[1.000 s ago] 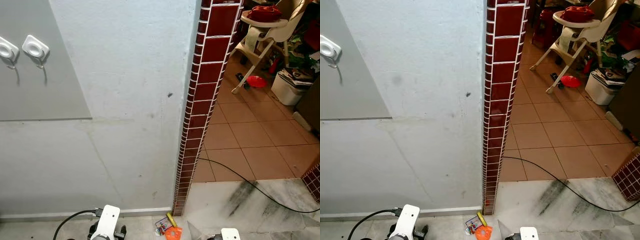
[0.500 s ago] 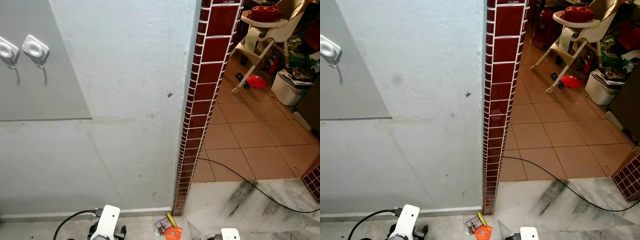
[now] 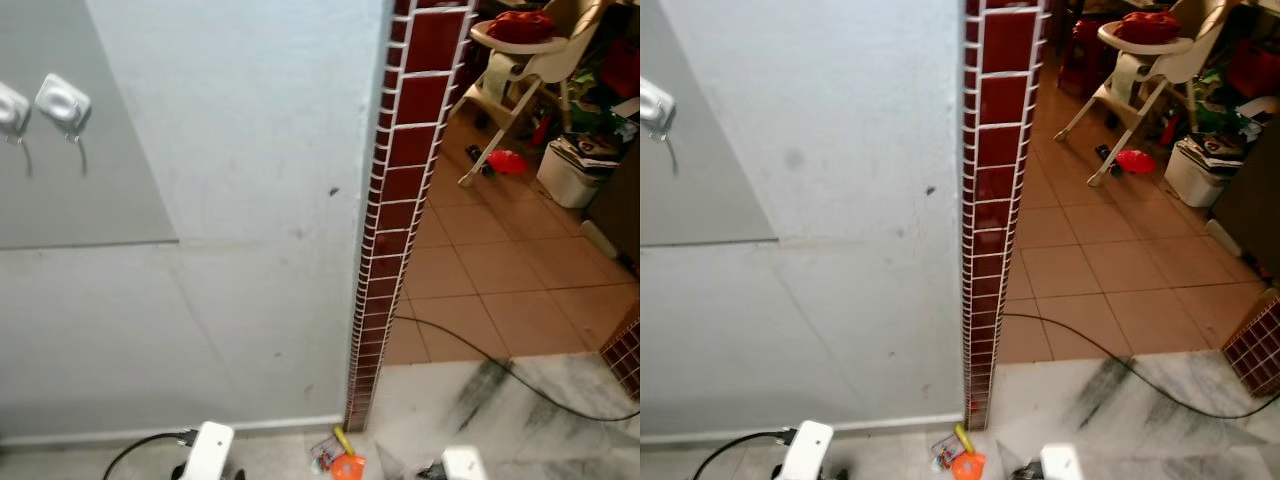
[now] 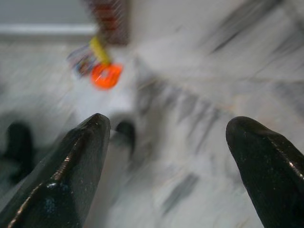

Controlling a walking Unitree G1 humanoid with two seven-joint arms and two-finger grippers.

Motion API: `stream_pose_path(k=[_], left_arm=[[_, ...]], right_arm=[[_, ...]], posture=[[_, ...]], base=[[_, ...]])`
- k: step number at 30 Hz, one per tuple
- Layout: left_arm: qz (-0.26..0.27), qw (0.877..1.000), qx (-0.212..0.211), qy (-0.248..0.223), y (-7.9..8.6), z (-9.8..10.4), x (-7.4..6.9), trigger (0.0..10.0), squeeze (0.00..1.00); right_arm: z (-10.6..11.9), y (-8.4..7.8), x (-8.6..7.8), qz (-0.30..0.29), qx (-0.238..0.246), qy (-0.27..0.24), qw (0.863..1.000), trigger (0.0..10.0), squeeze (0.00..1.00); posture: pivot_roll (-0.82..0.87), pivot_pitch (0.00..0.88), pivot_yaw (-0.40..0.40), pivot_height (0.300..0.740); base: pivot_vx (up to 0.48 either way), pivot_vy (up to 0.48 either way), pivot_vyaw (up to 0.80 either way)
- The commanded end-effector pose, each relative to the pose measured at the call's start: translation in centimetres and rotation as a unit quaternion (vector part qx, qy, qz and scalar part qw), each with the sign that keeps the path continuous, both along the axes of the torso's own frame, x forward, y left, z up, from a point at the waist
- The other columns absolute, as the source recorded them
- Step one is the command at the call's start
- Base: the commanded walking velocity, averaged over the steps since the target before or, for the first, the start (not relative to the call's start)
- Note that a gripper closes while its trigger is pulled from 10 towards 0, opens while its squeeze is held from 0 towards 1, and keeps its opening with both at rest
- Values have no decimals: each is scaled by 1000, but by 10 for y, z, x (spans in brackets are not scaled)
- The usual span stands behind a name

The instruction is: Hang keys on a hook

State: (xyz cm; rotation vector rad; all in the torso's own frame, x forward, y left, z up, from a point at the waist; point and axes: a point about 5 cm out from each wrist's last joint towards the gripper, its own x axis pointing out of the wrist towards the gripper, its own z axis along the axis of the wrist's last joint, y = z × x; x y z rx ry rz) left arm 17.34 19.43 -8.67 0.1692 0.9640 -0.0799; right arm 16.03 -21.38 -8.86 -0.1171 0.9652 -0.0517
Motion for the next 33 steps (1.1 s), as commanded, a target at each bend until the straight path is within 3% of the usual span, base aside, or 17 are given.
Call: stream_pose_path(k=[1, 33], left_arm=[[1, 1000, -11, -7, -4, 2, 4, 10000, 0], [19, 999, -27, -15, -12, 0, 2, 10000, 0]], right_arm=[[-2, 5, -3, 0, 7, 3, 1000, 10000, 0], [-8, 16, -13, 18, 5, 10, 1000, 10000, 0]], posture=[[-49, 0, 43, 732], [-33, 0, 38, 732]], base=[[0, 0, 0], [0, 0, 0]])
